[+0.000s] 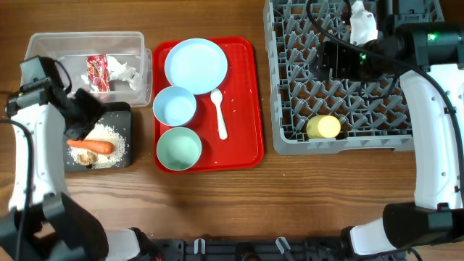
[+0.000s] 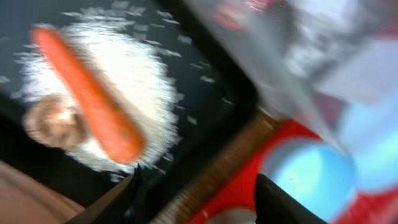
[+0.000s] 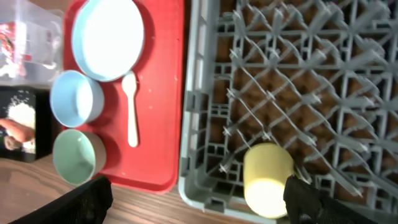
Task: Sort waste into correct bins and load items into the dishwasher rack
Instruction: 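Reach the right gripper to the blue bowl and lift it, then carry the blue bowl right and set it upright in the rack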
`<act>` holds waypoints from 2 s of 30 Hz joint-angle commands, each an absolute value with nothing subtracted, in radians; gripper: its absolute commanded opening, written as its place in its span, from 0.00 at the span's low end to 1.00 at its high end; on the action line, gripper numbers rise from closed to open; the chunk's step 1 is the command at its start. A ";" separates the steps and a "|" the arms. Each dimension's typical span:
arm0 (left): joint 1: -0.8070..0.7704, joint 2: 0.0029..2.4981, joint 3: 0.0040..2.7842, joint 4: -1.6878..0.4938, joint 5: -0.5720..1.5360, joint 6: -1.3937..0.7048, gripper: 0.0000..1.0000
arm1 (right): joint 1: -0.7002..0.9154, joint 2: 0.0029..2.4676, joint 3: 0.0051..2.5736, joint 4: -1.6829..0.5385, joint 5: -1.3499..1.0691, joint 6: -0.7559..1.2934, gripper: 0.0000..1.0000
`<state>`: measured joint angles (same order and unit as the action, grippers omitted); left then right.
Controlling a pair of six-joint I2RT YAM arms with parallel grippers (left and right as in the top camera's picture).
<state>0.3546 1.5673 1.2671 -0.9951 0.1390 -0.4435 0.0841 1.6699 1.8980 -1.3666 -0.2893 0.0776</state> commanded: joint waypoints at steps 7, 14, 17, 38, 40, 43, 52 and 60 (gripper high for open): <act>0.090 1.447 1.285 -1.061 0.239 -0.348 0.64 | 0.439 1.810 1.909 -1.015 -0.310 0.387 0.85; 0.180 1.304 1.291 -1.056 0.238 -0.351 0.88 | 0.632 2.145 1.909 -0.845 -0.338 0.508 0.76; 0.180 1.304 1.290 -1.068 0.235 -0.351 0.92 | 0.656 2.238 1.909 -0.804 -0.339 0.561 0.64; 0.180 1.304 1.290 -1.067 0.235 -0.351 1.00 | 0.666 2.343 1.905 -0.782 -0.305 0.550 0.04; 0.180 1.304 1.290 -1.067 0.235 -0.351 1.00 | 0.659 2.298 1.905 -0.798 -0.305 0.548 0.04; 0.180 1.304 1.290 -1.067 0.235 -0.351 1.00 | 0.622 2.178 1.905 -0.856 -0.291 0.522 0.04; 0.180 1.304 1.290 -1.067 0.235 -0.351 1.00 | 0.430 1.836 1.905 -1.018 0.124 0.467 0.04; 0.180 1.304 1.290 -1.067 0.235 -0.351 1.00 | 0.405 1.880 1.905 -0.810 1.002 0.271 0.04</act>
